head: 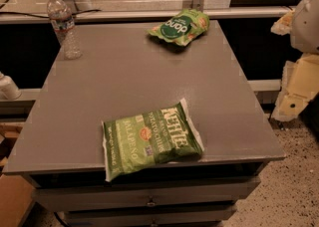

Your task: Move green jalapeno chip bag near water bottle

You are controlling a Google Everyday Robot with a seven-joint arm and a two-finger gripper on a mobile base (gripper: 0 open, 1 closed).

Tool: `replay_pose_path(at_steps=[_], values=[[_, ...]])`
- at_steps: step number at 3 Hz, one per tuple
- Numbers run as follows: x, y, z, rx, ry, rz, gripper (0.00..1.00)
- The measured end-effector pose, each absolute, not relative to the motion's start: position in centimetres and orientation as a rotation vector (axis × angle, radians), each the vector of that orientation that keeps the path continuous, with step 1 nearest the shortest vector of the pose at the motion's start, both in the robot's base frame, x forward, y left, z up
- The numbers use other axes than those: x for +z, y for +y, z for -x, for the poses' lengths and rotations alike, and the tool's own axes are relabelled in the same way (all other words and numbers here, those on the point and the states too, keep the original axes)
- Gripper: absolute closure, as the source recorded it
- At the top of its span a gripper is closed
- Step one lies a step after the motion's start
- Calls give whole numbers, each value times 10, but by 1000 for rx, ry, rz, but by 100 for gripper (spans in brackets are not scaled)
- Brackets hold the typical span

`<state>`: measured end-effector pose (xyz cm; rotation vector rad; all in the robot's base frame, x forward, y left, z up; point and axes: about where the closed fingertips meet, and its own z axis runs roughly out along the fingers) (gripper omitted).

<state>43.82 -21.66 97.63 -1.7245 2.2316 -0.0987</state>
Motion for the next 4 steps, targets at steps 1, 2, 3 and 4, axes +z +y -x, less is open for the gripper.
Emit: replay_pose_path(at_steps=[1, 2, 3, 4], values=[[977, -216, -438, -101, 2227, 1725, 0], [968, -202, -433, -63, 2194, 1748, 0], [954, -174, -426, -7, 2112, 1786, 0], [933, -134, -415, 71, 2036, 1804, 0]])
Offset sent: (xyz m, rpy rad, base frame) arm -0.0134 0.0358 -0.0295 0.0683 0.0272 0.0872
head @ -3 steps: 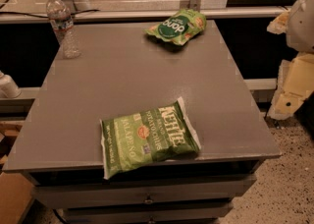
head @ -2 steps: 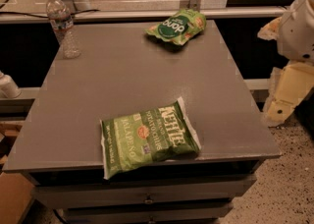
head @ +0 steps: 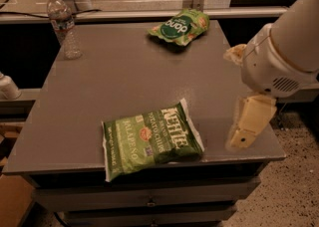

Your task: Move green jalapeno chip bag near water bottle

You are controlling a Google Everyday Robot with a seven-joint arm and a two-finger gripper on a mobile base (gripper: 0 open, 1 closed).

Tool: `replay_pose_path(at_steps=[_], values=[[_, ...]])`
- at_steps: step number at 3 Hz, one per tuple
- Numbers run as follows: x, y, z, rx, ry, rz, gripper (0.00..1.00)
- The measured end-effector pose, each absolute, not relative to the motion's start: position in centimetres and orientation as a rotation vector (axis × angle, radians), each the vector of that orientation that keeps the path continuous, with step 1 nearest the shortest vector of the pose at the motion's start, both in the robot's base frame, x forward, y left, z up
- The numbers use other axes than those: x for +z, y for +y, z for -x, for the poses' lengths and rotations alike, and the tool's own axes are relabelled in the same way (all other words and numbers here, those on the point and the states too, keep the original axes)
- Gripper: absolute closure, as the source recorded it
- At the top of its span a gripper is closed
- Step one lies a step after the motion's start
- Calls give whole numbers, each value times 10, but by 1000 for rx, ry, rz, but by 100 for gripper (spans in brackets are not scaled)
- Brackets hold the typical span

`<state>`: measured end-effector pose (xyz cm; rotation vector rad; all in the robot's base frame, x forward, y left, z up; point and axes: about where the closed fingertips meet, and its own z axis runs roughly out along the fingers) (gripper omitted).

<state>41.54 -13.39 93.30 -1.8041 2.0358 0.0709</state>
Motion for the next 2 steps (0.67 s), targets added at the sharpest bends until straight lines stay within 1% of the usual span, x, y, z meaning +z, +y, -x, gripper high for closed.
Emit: replay_pose_path(at_steps=[1, 2], values=[[912, -97, -404, 143, 1996, 1769, 0], [910, -94, -406, 146, 1992, 1764, 0]])
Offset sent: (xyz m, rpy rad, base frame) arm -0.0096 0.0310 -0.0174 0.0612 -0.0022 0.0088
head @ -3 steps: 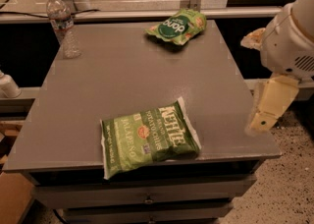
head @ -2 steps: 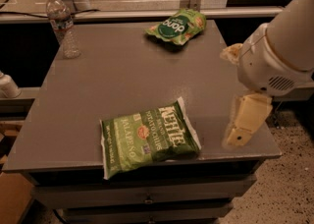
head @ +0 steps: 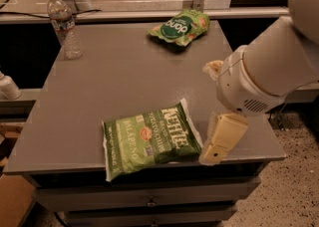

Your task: Move green jalapeno chip bag near water bottle

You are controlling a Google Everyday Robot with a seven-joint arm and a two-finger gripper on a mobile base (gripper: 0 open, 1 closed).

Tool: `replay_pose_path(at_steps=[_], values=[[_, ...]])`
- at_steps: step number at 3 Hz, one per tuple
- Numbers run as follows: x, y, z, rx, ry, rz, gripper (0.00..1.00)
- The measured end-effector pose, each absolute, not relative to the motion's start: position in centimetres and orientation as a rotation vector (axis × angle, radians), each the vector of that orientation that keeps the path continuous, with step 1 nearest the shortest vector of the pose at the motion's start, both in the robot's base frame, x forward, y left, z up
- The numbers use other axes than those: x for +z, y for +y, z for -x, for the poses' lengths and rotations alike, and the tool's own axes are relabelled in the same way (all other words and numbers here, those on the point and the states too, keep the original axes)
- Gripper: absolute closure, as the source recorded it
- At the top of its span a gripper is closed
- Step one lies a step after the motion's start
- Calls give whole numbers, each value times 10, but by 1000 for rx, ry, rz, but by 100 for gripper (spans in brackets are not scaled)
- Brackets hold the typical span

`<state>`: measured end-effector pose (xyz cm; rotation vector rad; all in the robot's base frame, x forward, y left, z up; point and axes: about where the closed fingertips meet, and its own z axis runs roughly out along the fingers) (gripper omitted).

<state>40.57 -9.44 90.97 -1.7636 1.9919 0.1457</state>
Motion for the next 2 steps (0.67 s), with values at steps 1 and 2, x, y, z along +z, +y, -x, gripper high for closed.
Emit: replay_pose_path(at_steps=[1, 2], values=[[914, -99, -405, 162, 1981, 1763, 0], [898, -92, -402, 244, 1933, 1731, 0]])
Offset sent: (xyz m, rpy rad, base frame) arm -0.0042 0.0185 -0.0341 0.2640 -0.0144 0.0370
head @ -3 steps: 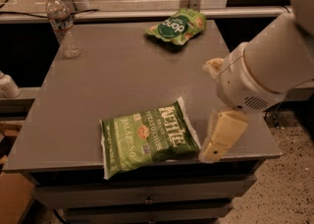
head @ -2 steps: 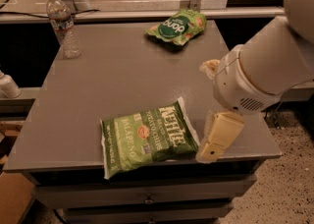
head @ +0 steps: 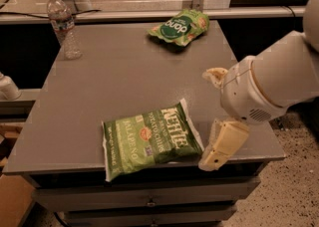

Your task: Move green jalapeno chip bag near water bottle

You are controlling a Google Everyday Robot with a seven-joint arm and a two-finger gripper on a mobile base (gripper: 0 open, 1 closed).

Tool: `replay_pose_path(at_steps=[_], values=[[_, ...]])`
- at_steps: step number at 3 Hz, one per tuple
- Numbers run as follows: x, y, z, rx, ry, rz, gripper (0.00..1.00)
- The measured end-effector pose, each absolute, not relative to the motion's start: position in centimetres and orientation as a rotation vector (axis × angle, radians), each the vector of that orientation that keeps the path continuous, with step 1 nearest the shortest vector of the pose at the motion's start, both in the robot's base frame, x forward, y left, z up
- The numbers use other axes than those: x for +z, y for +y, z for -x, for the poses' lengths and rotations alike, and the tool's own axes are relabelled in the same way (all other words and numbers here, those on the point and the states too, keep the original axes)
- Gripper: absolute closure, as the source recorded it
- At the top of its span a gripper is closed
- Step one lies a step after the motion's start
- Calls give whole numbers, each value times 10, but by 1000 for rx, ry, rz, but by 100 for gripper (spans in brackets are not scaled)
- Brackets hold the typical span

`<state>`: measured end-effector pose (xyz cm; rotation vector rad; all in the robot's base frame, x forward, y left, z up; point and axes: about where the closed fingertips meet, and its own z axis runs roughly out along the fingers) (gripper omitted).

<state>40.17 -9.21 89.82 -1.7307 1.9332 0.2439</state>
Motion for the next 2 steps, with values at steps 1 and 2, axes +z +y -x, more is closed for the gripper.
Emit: replay_pose_path(at_steps=[1, 2], values=[[865, -65, -406, 360, 1874, 1667, 0], [847, -40, -415, 426, 1839, 1625, 0]])
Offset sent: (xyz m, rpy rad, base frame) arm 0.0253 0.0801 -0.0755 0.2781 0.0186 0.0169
